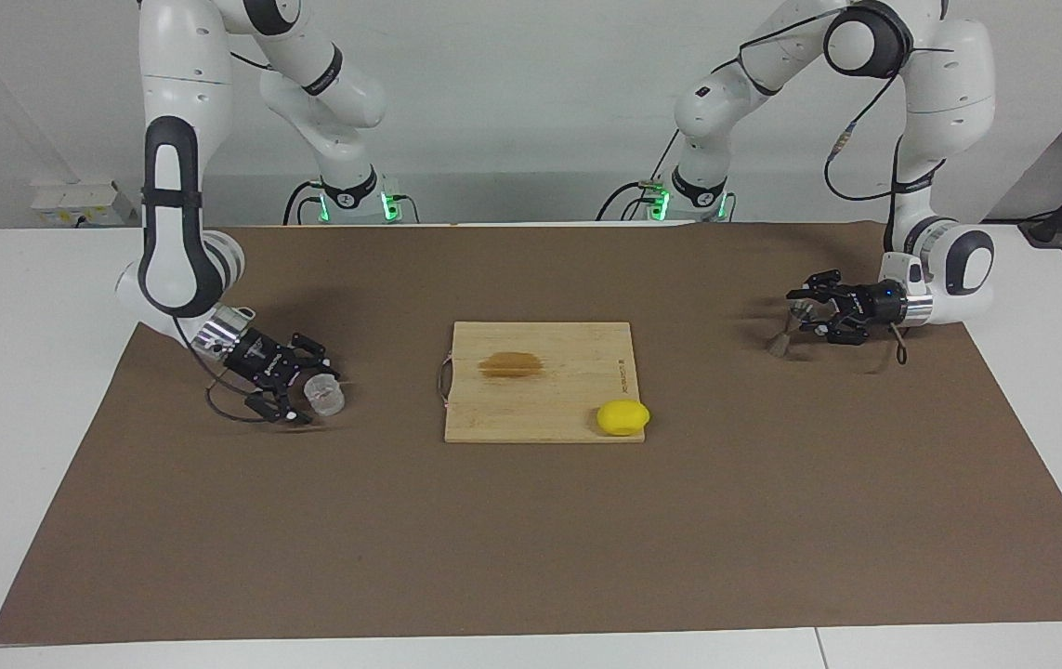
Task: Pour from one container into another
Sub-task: 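Close the left gripper on the metal cup and the right gripper on the glass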
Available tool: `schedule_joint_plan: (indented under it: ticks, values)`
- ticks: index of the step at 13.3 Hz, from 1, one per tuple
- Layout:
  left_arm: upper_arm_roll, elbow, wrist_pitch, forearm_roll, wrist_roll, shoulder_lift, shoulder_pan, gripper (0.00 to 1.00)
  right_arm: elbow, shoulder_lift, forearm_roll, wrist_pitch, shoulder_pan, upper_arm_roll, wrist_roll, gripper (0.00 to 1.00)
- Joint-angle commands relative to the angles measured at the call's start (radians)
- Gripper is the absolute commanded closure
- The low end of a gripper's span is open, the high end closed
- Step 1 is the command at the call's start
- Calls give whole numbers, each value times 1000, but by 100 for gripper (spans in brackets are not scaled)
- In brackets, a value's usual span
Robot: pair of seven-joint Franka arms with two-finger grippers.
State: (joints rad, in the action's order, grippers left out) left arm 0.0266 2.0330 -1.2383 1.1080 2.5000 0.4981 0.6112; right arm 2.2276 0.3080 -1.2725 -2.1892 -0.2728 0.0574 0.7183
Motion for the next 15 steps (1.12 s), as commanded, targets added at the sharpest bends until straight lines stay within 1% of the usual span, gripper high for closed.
schedule_joint_plan:
  ticks: [1, 3, 4, 5, 8, 10, 11, 12, 13, 14, 15]
  values:
    - [-4, -13, 7, -10, 8, -16, 12, 35, 27, -27, -34, -29, 9, 4, -31, 8]
    - [-5, -17, 3, -10, 7, -16, 19, 36, 27, -27, -34, -33, 9, 4, -31, 9]
    - [-5, -17, 2, -10, 7, -15, 19, 40, 27, -27, -34, -33, 9, 4, -37, 11]
    - [-5, -17, -3, -10, 8, -15, 19, 41, 27, -27, -34, -33, 9, 4, -36, 12]
    - [-5, -20, -9, -10, 10, -15, 16, 41, 27, -27, -34, -32, 9, 4, -37, 17]
    - [-5, -22, -15, -10, 10, -15, 13, 43, 27, -29, -34, -30, 9, 4, -40, 24]
    - [-5, -22, -15, -10, 10, -16, 12, 45, 27, -29, -34, -30, 9, 4, -40, 28]
    - [-5, -20, -18, -10, 10, -16, 9, 52, 27, -29, -34, -30, 9, 4, -40, 32]
    - [-5, -20, -20, -10, 10, -15, 9, 55, 27, -29, -34, -30, 9, 5, -40, 39]
    - [-5, -20, -21, -10, 10, -15, 7, 65, 27, -29, -34, -30, 9, 4, -40, 47]
    - [-5, -20, -21, -10, 13, -15, 4, 65, 27, -29, -38, -30, 9, 4, -37, 58]
